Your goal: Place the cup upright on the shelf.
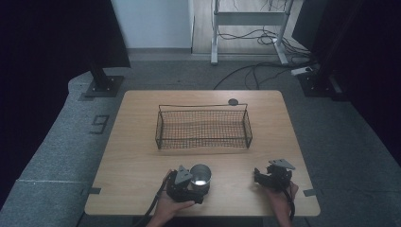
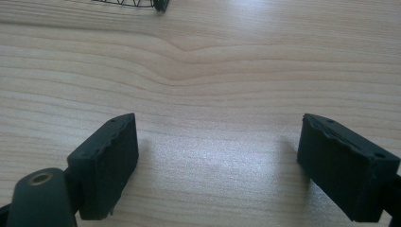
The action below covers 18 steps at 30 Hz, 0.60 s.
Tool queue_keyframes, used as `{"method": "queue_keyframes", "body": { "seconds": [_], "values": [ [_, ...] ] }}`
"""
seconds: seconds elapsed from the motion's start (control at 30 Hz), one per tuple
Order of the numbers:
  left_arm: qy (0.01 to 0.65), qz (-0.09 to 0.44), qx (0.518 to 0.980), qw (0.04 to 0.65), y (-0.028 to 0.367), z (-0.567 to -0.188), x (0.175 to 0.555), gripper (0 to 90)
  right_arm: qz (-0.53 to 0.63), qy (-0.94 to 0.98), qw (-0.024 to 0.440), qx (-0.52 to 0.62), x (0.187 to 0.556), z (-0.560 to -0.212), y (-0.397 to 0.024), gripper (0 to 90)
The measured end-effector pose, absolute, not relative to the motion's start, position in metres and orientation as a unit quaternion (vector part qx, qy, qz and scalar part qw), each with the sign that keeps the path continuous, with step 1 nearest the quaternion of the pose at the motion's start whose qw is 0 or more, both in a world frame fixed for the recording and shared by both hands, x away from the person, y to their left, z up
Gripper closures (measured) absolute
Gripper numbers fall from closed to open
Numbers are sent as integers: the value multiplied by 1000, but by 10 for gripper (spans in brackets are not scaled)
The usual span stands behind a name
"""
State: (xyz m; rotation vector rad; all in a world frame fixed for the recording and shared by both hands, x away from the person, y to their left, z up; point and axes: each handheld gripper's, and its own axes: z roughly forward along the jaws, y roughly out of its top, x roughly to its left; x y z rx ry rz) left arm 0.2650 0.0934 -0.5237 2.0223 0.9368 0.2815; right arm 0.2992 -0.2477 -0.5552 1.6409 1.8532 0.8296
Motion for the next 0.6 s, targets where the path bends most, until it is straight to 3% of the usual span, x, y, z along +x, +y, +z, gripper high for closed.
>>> {"method": "queue_keyframes", "body": {
  "seconds": [0.27, 0.4, 0.6],
  "values": [
    [378, 123, 811, 429, 83, -526, 271, 50, 307, 685, 262, 607, 299, -555, -248, 132],
    [383, 138, 807, 428, 81, -526, 271, 160, 307, 685, 262, 607, 299, -555, -248, 132],
    [375, 139, 812, 426, 83, -526, 270, 177, 307, 685, 262, 606, 299, -555, -248, 132]
  ]
}}
